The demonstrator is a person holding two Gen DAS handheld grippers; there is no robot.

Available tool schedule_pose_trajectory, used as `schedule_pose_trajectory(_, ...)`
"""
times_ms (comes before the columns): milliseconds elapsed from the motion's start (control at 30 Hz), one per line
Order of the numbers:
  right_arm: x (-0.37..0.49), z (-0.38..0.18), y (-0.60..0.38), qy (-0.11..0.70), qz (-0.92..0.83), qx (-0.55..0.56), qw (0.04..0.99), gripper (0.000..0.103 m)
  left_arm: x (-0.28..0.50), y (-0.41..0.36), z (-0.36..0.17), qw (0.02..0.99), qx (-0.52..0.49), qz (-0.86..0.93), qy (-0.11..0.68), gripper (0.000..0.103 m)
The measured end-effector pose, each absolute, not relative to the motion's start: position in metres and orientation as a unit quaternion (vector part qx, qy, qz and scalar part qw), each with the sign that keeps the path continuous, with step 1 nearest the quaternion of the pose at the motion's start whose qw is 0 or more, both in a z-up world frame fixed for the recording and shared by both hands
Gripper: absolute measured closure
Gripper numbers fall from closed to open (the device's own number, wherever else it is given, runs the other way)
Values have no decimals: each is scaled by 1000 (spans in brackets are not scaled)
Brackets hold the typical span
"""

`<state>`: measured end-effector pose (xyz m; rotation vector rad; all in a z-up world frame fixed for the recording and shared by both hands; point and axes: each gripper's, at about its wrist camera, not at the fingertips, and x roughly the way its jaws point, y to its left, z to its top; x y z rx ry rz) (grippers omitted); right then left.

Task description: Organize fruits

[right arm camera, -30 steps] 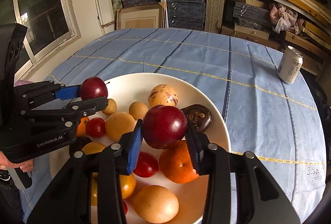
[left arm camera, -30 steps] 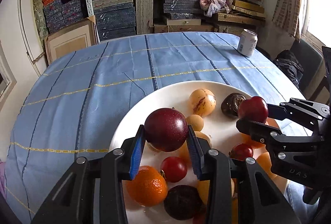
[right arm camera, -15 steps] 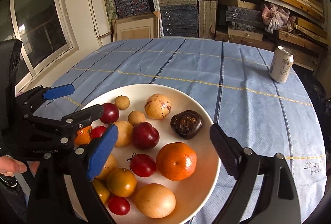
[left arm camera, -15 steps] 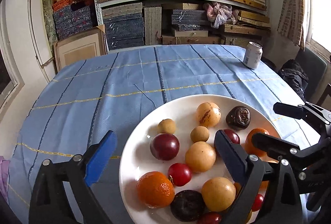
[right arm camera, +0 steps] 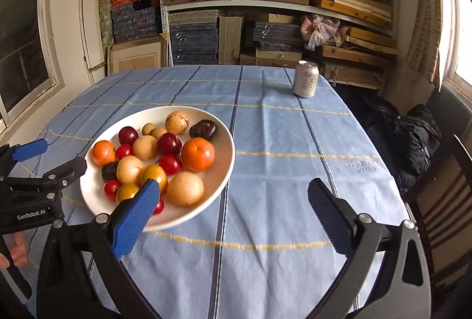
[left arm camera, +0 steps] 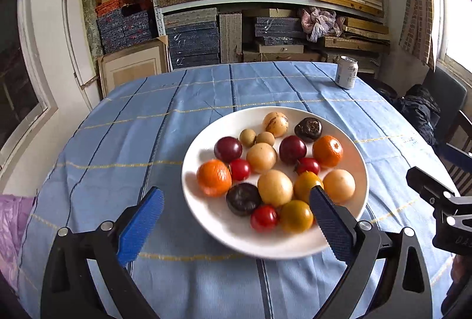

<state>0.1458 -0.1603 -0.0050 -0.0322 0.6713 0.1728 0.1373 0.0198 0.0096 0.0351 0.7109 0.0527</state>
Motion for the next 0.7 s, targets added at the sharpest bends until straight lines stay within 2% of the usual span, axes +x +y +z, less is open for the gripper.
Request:
schedule_pose_trajectory(133, 96, -11, -163, 333, 72, -32, 940, 4, 85, 21, 7, 932, -10, 28, 361, 3)
schedule_pose_trajectory(333, 44, -10, -161, 317, 65, -18, 946, 4, 22, 13, 8, 941, -1, 20, 338, 3)
schedule_pose_trajectory(700, 24, -1, -161, 308, 54, -20, 950, 4, 0, -3, 18, 946, 12, -12, 323, 4)
